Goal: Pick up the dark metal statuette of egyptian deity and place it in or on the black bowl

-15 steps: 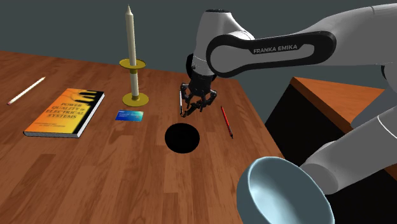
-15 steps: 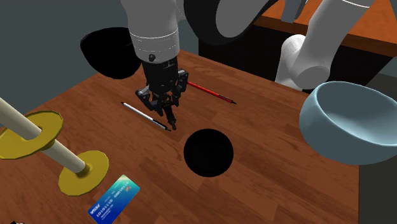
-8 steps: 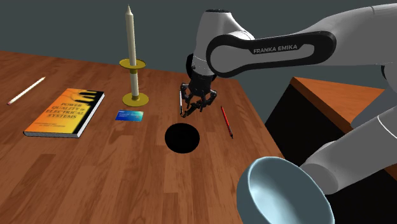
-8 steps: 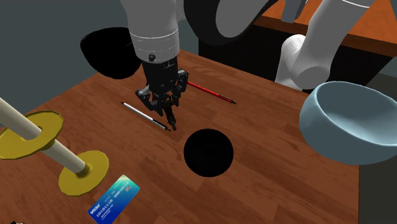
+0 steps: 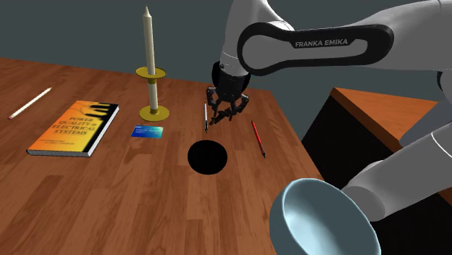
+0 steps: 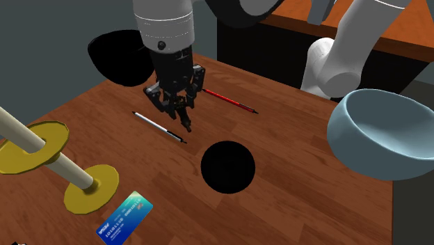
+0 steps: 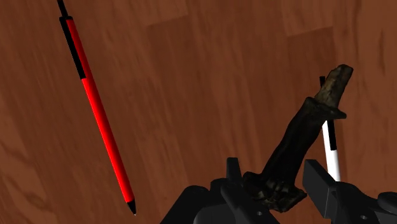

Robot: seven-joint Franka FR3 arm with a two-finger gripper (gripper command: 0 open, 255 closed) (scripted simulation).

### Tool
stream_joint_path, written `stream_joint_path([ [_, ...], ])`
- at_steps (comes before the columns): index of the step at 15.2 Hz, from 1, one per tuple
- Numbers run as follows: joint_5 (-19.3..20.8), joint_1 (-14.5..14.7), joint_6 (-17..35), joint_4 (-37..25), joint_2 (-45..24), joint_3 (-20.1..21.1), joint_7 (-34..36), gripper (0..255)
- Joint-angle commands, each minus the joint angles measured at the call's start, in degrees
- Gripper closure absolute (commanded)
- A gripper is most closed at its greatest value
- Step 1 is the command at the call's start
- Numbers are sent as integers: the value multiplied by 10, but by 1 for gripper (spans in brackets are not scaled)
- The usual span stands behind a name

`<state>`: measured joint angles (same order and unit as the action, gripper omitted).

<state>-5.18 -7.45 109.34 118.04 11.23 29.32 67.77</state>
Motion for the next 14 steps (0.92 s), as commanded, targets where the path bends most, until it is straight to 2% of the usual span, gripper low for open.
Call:
stream_joint_path([
  [1, -1, -1, -18, -15, 3, -2, -2, 255],
  [14, 3, -4, -118, -116, 2, -7, 0, 255],
])
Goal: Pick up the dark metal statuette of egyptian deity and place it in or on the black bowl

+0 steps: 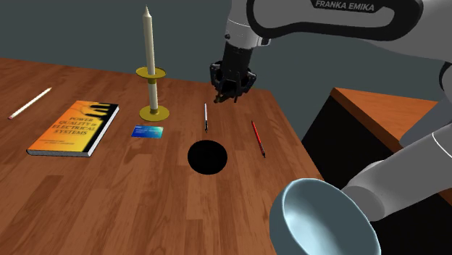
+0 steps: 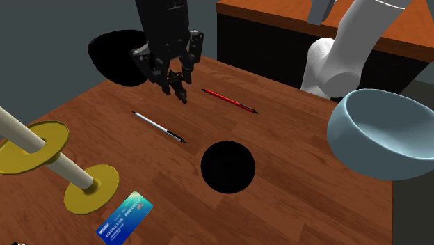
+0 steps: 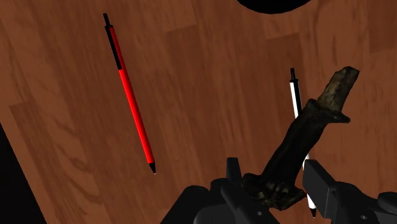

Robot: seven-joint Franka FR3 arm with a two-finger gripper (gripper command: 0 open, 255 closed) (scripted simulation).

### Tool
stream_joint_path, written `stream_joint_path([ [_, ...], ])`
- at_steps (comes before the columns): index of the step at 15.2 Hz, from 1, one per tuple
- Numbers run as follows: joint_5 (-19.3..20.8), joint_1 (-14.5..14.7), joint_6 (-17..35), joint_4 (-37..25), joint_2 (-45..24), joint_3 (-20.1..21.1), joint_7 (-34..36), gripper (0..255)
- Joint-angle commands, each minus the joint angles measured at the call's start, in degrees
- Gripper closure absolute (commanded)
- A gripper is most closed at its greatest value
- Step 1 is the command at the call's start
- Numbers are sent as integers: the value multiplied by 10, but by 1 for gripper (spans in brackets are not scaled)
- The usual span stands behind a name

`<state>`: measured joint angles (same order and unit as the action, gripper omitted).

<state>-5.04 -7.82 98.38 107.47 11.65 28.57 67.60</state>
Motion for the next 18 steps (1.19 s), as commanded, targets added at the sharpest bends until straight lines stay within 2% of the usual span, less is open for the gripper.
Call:
stream_joint_path([
  [1, 2, 0, -16, -19, -3, 0, 2, 255],
  [15, 17, -3, -128, -160, -36, 4, 14, 255],
  [18, 28, -12, -132, -183, -57, -5, -5, 255],
])
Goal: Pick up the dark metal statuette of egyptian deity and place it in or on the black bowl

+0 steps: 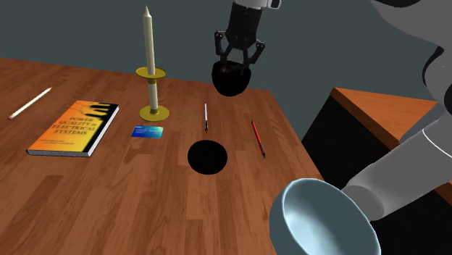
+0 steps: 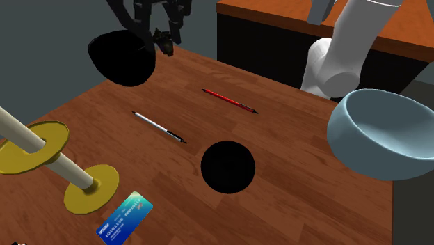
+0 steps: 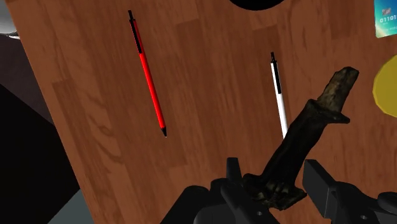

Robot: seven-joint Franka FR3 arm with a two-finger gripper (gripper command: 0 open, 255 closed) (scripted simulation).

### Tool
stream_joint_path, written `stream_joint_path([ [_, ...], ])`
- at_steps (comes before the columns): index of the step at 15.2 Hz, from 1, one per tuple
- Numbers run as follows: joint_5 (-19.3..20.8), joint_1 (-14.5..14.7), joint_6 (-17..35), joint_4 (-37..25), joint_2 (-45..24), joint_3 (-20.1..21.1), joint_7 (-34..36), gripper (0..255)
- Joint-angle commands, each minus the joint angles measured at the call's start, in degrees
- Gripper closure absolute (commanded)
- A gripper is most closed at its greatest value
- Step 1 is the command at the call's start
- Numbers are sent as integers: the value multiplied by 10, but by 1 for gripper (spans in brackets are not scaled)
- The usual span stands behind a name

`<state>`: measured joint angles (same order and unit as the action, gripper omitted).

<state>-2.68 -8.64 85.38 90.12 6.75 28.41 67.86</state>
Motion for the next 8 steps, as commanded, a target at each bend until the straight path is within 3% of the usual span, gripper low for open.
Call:
stream_joint_path([
  [1, 9, -8, -4, -21, -19, -8, -17, 255],
  [8, 51, -34, -25, -127, -114, -34, -74, 255],
])
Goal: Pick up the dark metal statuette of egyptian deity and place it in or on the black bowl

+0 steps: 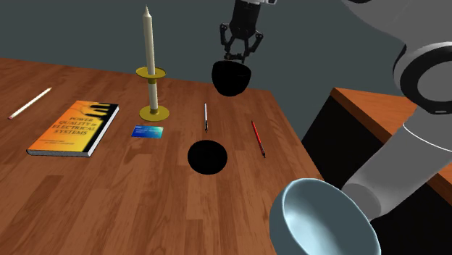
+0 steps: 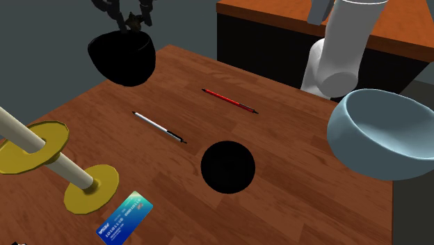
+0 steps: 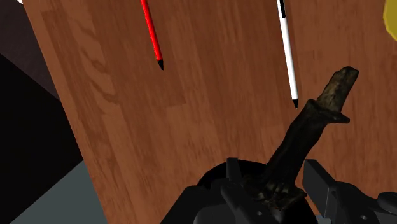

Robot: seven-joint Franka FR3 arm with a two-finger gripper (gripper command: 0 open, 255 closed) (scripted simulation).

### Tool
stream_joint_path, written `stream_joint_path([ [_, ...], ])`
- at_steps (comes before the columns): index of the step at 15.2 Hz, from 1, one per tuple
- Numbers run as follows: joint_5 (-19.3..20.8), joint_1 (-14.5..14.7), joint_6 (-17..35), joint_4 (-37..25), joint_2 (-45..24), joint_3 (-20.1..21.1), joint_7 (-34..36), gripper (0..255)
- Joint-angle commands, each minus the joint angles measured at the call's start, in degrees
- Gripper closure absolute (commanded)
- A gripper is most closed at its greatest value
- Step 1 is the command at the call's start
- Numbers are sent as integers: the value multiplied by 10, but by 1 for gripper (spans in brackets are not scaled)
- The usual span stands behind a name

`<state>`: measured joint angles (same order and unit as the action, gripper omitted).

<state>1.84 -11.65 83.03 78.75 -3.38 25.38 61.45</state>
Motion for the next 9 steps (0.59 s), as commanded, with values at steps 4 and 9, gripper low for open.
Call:
stream_joint_path([
  [4, 33, -11, -27, -105, -84, -16, -39, 255],
  [9, 78, 0, -91, -290, -209, -31, -76, 255],
])
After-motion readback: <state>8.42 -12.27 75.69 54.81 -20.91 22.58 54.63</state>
